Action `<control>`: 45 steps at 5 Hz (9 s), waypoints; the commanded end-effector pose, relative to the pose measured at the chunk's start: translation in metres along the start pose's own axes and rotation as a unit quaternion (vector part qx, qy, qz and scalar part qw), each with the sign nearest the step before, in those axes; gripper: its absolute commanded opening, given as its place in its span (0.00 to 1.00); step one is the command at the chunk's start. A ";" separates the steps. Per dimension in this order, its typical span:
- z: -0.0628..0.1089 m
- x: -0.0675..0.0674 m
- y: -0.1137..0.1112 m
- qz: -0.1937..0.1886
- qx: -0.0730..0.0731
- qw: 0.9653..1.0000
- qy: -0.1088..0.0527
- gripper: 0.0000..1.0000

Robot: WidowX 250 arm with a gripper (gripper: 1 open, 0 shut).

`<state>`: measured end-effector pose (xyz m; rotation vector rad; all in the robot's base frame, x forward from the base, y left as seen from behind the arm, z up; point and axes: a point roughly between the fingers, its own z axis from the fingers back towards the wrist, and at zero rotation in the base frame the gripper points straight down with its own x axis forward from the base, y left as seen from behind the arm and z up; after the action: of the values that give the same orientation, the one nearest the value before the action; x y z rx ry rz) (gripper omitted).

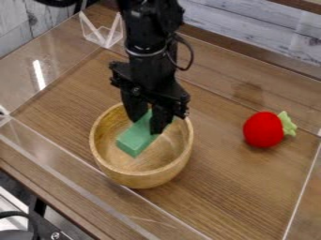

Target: Put the green stick in the brown bowl

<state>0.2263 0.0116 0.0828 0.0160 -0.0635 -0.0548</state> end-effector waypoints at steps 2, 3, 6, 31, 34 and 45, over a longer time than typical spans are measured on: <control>-0.001 0.002 0.006 0.012 0.001 1.000 -0.008 0.00; 0.002 0.005 0.009 0.016 0.000 1.000 -0.006 0.00; 0.012 -0.001 -0.013 0.041 -0.001 0.999 -0.002 0.00; 0.008 0.045 -0.020 -0.011 -0.023 1.000 0.003 0.00; 0.005 0.047 0.020 -0.010 -0.026 1.000 0.000 0.00; 0.029 0.099 -0.029 -0.039 -0.040 0.997 -0.056 1.00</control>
<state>0.3169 -0.0250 0.0998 -0.0720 -0.1167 -0.1301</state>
